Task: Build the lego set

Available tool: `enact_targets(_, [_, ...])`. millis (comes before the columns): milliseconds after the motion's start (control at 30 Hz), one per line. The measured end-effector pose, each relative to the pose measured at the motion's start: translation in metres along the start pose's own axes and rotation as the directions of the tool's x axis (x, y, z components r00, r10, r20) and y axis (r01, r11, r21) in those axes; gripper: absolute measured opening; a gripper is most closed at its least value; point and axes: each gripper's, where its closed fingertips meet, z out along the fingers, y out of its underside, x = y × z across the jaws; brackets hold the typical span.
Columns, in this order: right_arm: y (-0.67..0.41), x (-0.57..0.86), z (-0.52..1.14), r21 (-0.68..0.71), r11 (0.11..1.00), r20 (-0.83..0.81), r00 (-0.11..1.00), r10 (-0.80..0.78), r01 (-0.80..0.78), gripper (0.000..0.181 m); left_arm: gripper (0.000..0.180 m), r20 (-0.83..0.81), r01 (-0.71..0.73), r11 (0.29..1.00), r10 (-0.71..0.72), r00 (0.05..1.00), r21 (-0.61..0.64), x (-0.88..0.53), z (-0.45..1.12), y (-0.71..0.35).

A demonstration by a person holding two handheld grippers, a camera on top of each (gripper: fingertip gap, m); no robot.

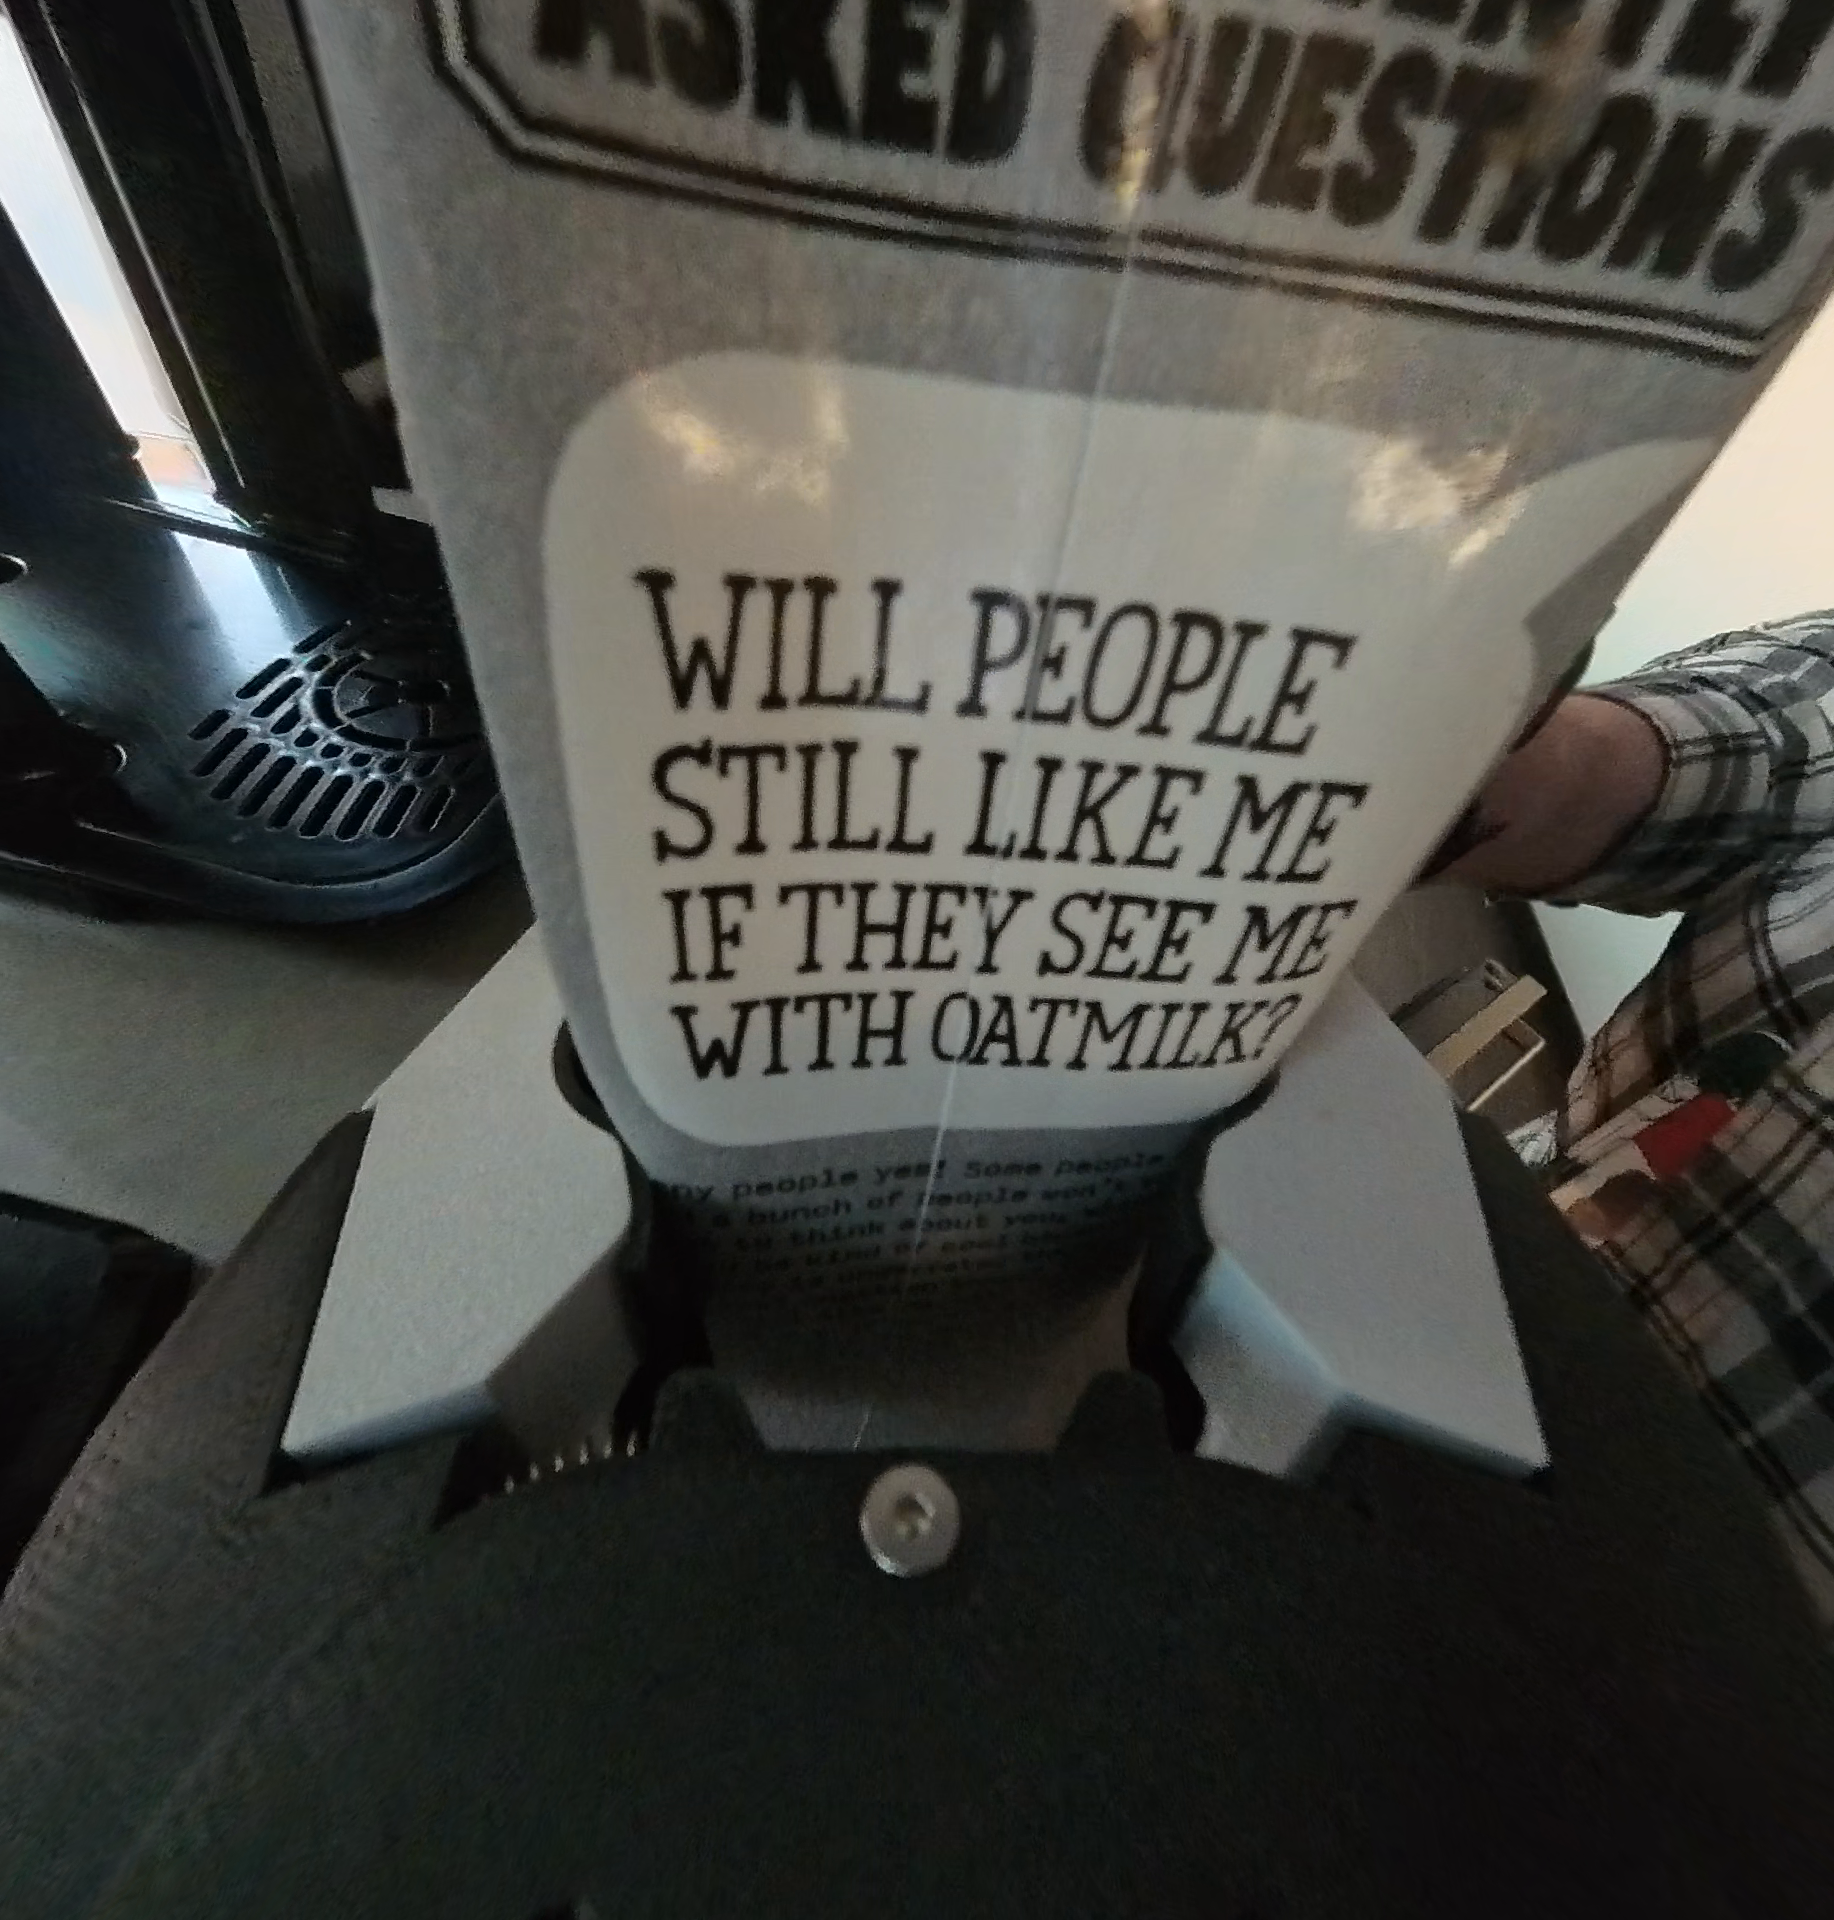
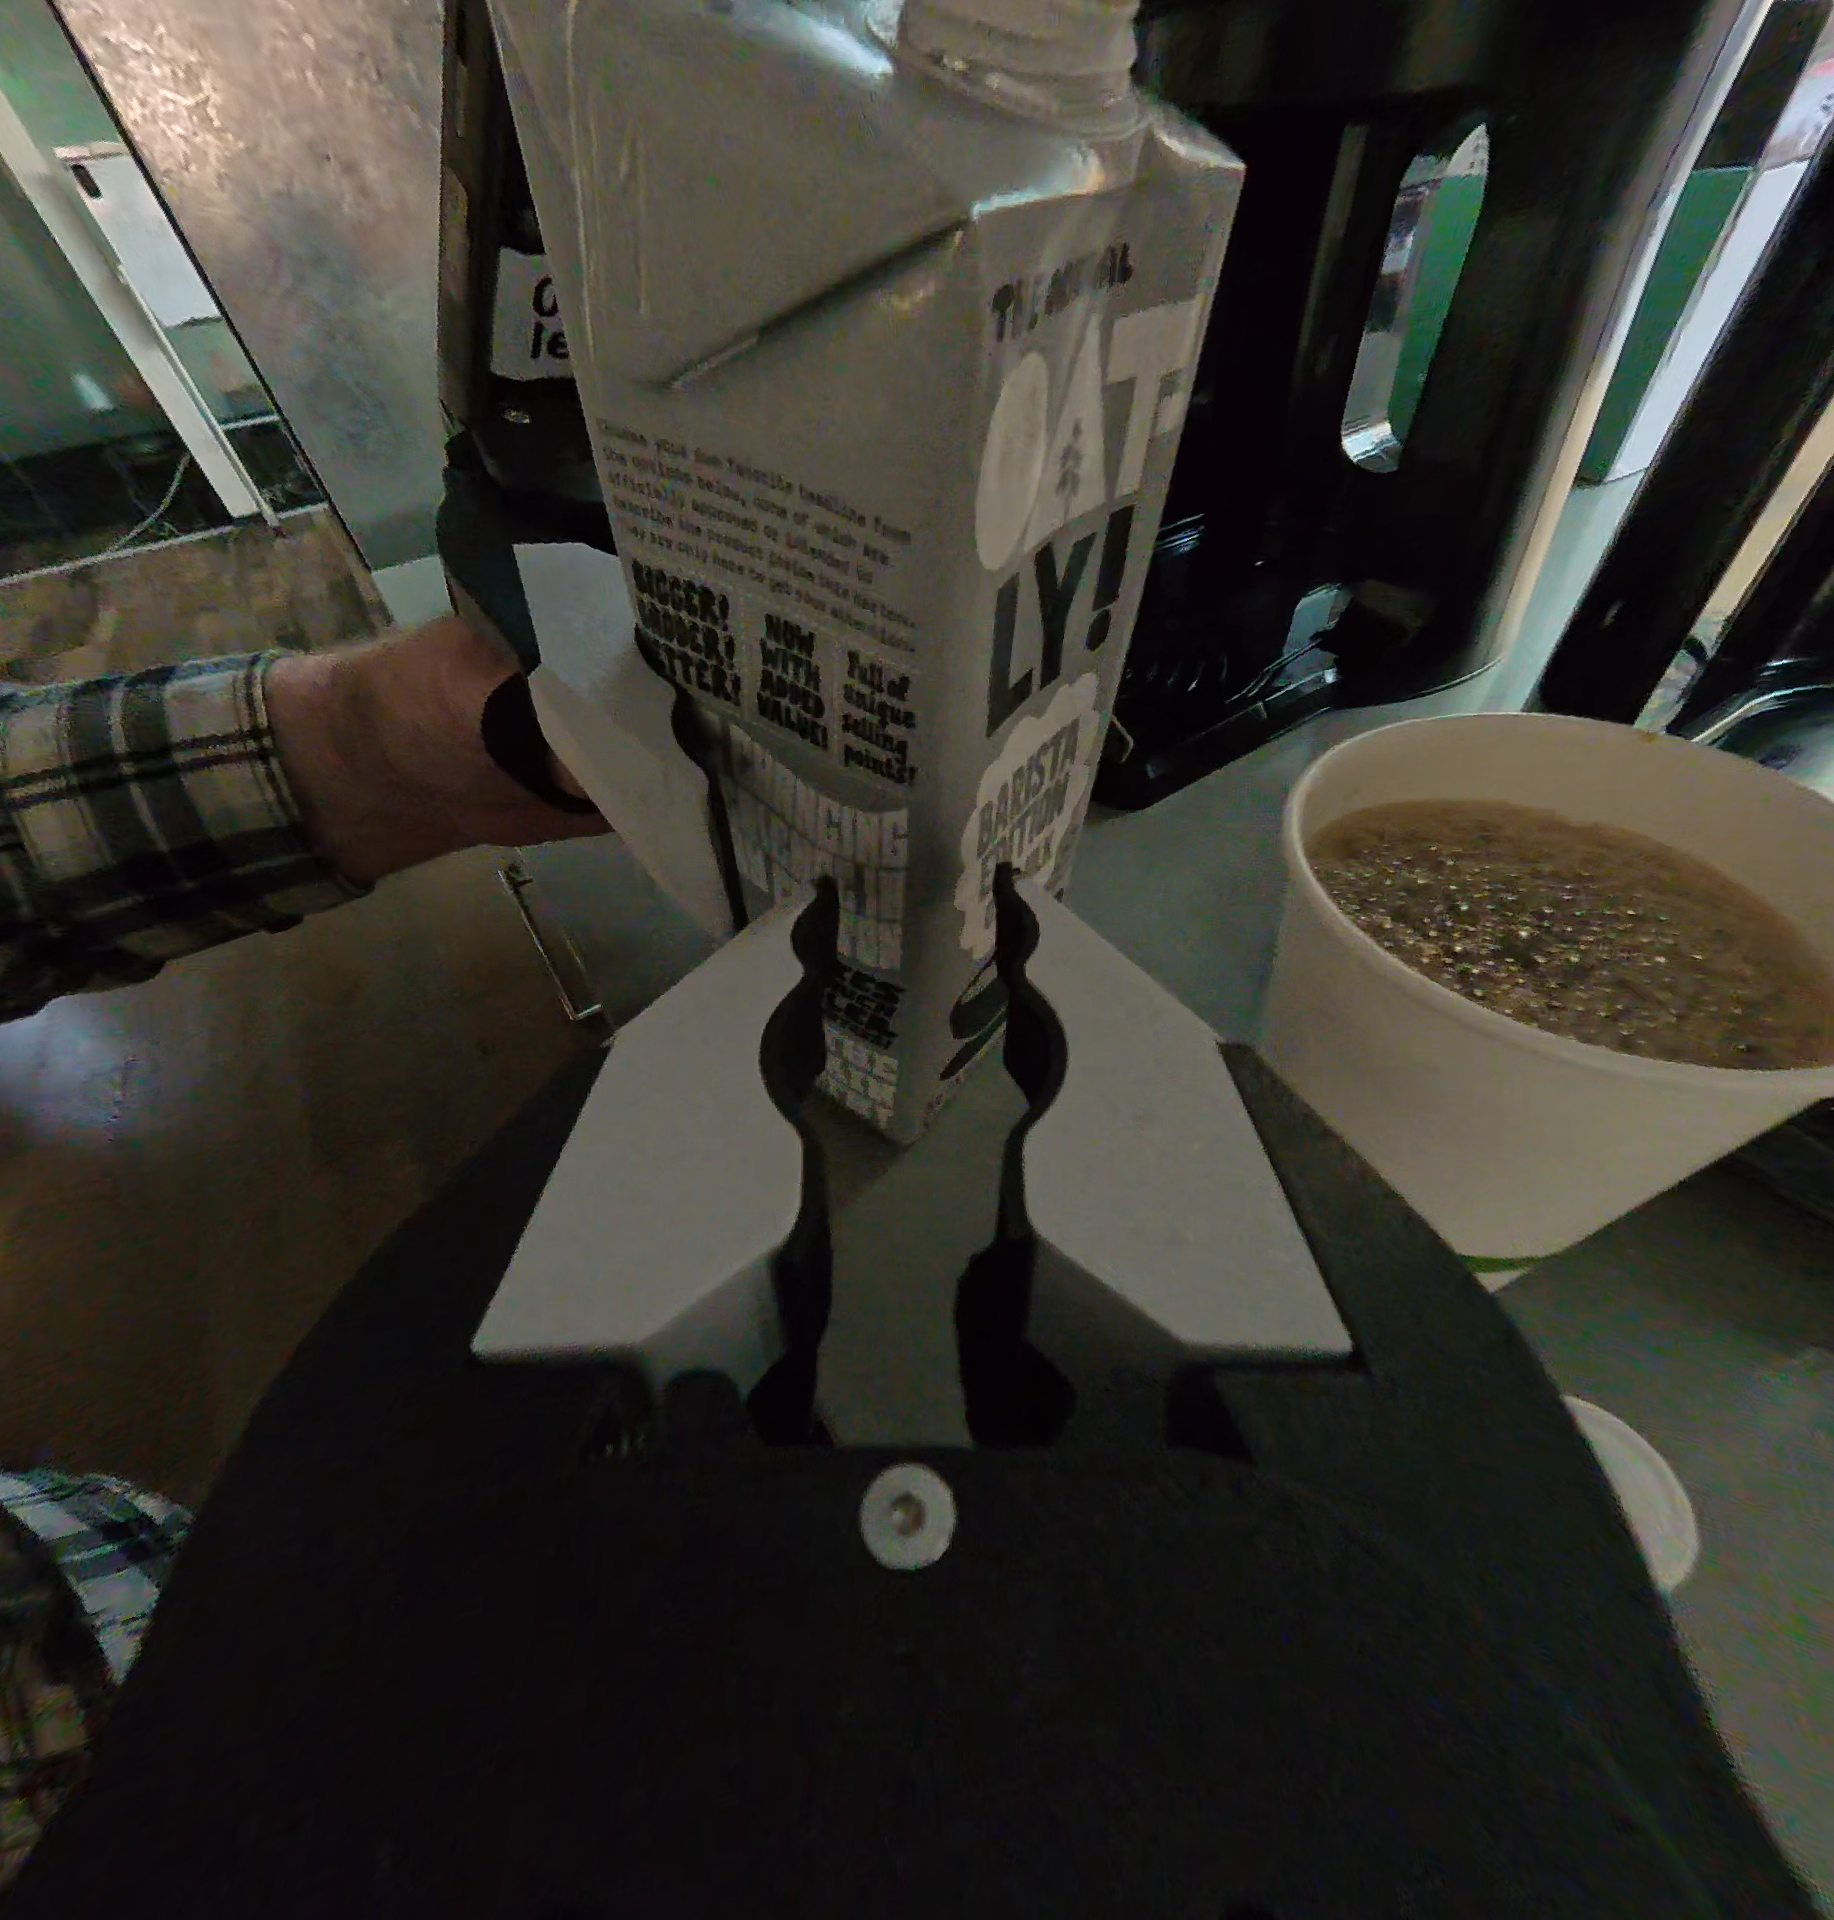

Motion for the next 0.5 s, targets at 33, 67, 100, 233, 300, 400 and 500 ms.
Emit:
enact_targets(33, [0.0,-0.0015,0.0005,0.006,1.0,0.009,1.0,0.008,-0.008,0.024,0.115,-0.003,-0.001,1.0,0.001,1.0,-0.005,0.001,0.0004,-0.0004])
enact_targets(67, [0.0002,-0.0015,0.0006,0.009,1.0,0.012,1.0,0.017,-0.017,0.026,0.115,-0.006,0.0,1.0,0.0,1.0,-0.014,0.0016,0.0005,-0.0003])
enact_targets(100, [0.001,-0.0007,0.0009,0.007,1.0,0.011,1.0,0.024,-0.024,0.028,0.115,-0.007,-0.002,1.0,0.002,1.0,-0.023,0.0019,0.0003,0.0001])
enact_targets(233, [0.0012,-0.0039,0.0026,0.026,0.996,0.04,0.996,0.08,-0.081,0.023,0.114,-0.014,-0.001,0.997,0.0,1.0,-0.077,0.0027,0.0,0.0004])
enact_targets(300, [0.0,-0.005,0.0032,0.041,0.993,0.048,0.993,0.111,-0.113,0.023,0.114,-0.025,0.007,0.994,-0.01,1.0,-0.109,0.0034,-0.0009,0.0006])
enact_targets(400, [-0.0012,-0.005,0.0055,0.055,0.982,0.059,0.983,0.175,-0.179,0.021,0.115,-0.032,0.033,0.986,-0.039,0.999,-0.163,0.0013,-0.0017,0.0006])
enact_targets(500, [-0.0012,-0.0053,0.0089,0.067,0.966,0.066,0.967,0.245,-0.249,0.021,0.115,-0.036,0.047,0.973,-0.057,0.998,-0.224,-0.0011,-0.0035,0.0026])
